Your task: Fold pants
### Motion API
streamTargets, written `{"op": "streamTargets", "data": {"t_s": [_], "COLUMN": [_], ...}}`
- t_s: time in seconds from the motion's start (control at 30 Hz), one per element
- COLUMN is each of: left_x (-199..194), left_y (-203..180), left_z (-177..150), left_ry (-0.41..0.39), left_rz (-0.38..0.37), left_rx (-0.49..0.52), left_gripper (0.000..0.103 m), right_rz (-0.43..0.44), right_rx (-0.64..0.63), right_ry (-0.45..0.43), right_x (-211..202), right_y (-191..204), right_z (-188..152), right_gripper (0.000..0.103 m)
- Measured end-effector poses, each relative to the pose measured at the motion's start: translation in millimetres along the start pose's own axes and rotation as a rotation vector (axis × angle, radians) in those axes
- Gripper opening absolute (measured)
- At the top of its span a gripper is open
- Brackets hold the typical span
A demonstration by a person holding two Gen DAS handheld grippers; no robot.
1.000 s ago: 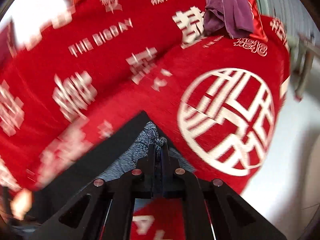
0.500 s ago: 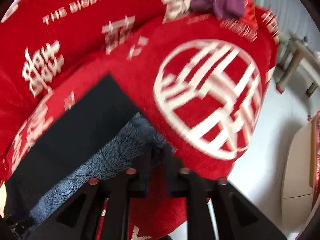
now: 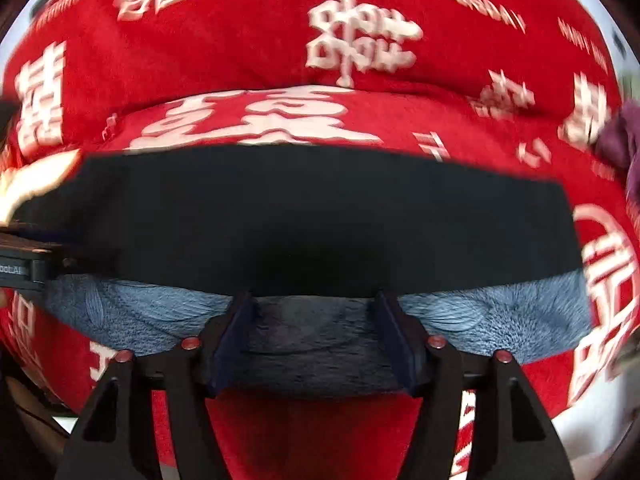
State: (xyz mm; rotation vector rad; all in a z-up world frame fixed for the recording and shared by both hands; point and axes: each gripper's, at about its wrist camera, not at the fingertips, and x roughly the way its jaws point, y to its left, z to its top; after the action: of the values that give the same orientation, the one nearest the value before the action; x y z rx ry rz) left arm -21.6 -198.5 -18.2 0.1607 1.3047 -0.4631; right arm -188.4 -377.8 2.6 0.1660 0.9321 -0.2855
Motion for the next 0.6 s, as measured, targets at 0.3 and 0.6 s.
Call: {"op": "streamTargets", "data": {"t_s": [0.3, 0.6], "left_x": [7.9, -20.5], "left_y": [0.2, 99.9], "left_z": [4.3, 12.1], "left_ry": [-0.017, -0.094], "left_rz": [0.053, 0.063], "left_rx": [0.007, -0.215], "left_gripper": [0.089, 0.089], "right_rz": [-0.124, -0.314], "right_rx": [0.157, 0.272], "right_ry": [-0.101, 0.053], "right_x": [-21.2, 31.1], "right_y": [-69.1, -104.7], "right_z": [48.7, 69.2], "right_gripper": [0.074, 0.09]}}
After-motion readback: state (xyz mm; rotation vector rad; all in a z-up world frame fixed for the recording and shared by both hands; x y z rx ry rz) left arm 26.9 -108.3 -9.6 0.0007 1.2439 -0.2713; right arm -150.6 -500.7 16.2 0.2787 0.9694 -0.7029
